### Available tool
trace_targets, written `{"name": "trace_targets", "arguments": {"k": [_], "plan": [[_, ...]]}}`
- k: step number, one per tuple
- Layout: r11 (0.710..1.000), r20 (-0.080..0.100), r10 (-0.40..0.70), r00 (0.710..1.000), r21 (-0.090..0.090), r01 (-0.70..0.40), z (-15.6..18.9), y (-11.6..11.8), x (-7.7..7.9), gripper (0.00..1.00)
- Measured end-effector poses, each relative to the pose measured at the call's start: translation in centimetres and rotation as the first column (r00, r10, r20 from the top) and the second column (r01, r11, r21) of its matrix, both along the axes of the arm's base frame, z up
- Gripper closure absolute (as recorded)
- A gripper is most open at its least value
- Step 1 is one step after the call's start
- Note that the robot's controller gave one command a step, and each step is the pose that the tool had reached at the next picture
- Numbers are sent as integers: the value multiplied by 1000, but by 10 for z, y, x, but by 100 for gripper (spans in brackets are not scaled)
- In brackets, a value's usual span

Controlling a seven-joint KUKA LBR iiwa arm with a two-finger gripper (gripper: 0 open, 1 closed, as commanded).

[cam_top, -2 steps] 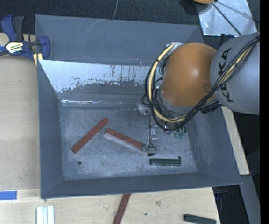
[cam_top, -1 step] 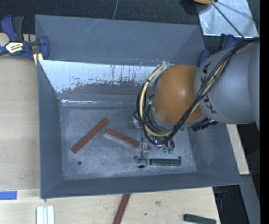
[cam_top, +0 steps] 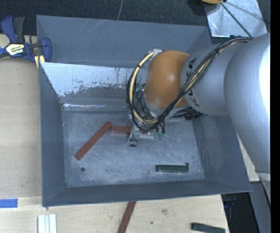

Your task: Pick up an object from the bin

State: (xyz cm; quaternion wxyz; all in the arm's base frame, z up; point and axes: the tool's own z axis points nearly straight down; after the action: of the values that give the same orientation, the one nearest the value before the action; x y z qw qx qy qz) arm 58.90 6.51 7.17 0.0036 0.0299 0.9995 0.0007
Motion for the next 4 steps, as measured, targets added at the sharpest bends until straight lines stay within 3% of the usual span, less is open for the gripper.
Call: {"name": "trace_targets", "arguments": {"k": [2, 3, 4], "plan": [[1000, -1, 0, 1000, 0, 0, 1, 0, 0, 100], [958, -5, 285, 958, -1, -285, 30, 32, -40, 100], [959, -5, 285, 959, -1, -285, 30, 32, -40, 100]]}}
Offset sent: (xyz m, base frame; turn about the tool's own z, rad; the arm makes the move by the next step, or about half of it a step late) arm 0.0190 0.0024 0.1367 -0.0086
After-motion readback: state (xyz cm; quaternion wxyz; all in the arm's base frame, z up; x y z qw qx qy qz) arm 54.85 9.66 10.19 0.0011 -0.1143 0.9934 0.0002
